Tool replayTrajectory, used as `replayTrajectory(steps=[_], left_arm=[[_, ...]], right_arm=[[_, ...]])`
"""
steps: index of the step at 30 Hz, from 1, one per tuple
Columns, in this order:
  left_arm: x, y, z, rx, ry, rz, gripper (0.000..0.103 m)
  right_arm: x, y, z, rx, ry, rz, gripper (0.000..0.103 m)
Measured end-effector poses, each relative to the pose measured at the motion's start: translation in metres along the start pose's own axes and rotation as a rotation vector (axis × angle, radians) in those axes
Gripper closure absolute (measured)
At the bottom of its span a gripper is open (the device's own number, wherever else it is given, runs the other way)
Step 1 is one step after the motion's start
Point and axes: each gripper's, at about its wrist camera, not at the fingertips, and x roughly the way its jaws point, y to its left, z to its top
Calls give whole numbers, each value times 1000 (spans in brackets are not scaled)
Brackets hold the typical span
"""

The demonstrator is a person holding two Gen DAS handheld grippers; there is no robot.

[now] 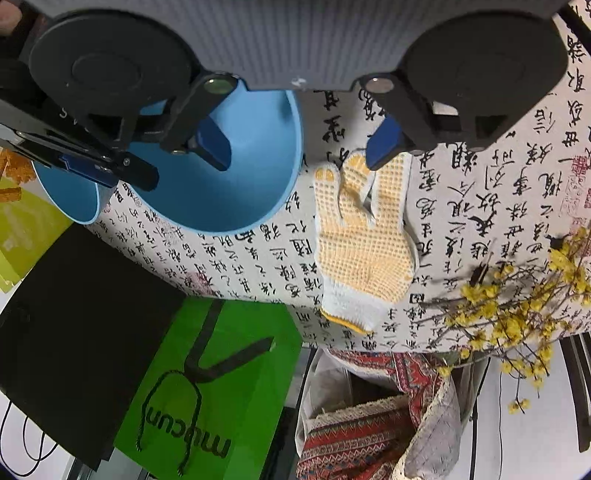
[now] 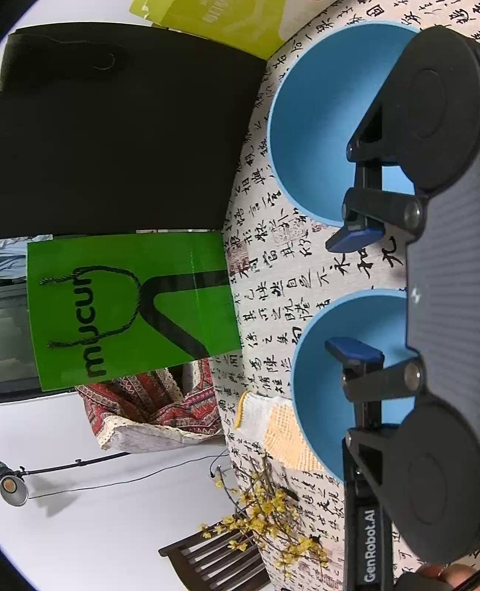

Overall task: Organize plates and bowls
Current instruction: 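Close the left gripper on a blue bowl rim while the right closes on another, then lift the gripped blue bowls off the tablecloth with both grippers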

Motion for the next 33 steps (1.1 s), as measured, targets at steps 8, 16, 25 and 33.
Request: replayTrajectory(steps=[8, 16, 25, 33], left_arm=[[8, 0, -1, -3, 44, -17, 36], [17, -1, -3, -7, 100, -46, 60], [22, -2, -6, 5, 118, -41, 85], [22, 1, -6, -7, 107, -32, 88]], right_arm=[[4, 1, -2, -6, 26, 18, 68], [10, 3, -4, -18, 58, 21, 82], [10, 3, -6, -19, 63, 21, 91], [9, 2, -6, -19, 52, 24, 93]])
